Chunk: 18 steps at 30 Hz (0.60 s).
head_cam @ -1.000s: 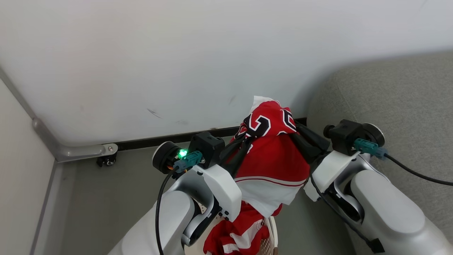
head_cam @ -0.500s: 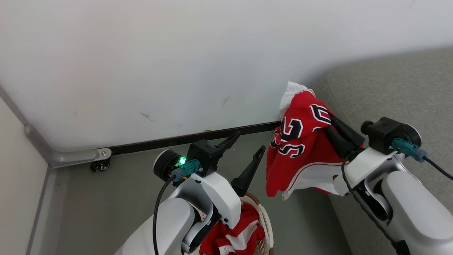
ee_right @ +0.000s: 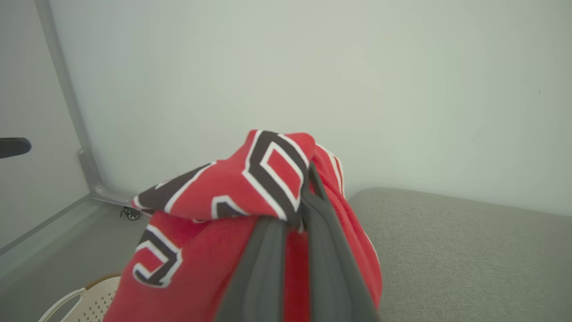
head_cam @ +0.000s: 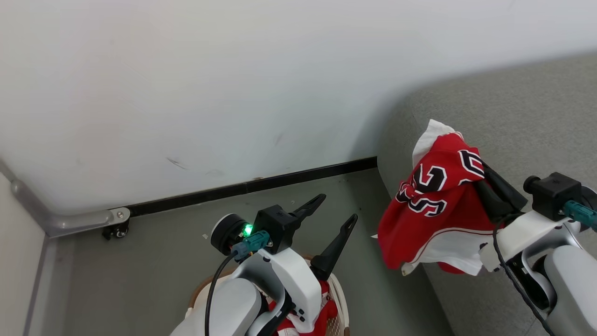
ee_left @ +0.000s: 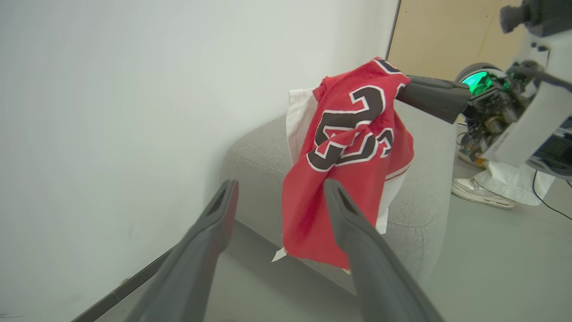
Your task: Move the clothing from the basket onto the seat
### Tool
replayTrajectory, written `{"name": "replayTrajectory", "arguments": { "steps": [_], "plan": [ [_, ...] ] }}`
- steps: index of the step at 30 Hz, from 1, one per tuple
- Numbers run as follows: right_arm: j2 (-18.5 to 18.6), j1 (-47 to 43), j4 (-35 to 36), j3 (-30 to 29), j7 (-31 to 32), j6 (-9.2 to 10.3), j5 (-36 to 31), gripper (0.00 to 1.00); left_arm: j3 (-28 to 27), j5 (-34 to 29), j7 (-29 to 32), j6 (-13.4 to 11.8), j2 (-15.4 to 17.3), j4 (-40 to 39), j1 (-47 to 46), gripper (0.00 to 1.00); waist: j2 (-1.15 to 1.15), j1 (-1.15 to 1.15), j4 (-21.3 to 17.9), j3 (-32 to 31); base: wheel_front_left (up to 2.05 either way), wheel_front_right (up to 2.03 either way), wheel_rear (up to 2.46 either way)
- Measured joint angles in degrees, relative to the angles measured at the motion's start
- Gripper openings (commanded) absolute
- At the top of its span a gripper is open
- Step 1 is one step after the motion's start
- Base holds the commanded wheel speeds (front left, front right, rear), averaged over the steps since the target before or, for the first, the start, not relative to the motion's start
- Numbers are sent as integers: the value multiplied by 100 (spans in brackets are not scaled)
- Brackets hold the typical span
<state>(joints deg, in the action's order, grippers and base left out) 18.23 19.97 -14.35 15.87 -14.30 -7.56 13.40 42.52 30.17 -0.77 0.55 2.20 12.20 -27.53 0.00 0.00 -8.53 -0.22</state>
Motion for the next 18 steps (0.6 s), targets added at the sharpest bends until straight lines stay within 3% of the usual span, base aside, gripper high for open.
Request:
{"name": "replayTrajectory", "arguments": {
  "steps": [18],
  "plan": [
    [43,-695,438,-579,1,0,-113,0,285,121,-245,70,7,8,70,100,0,0,-575,-48,0,0,0]
  ]
}}
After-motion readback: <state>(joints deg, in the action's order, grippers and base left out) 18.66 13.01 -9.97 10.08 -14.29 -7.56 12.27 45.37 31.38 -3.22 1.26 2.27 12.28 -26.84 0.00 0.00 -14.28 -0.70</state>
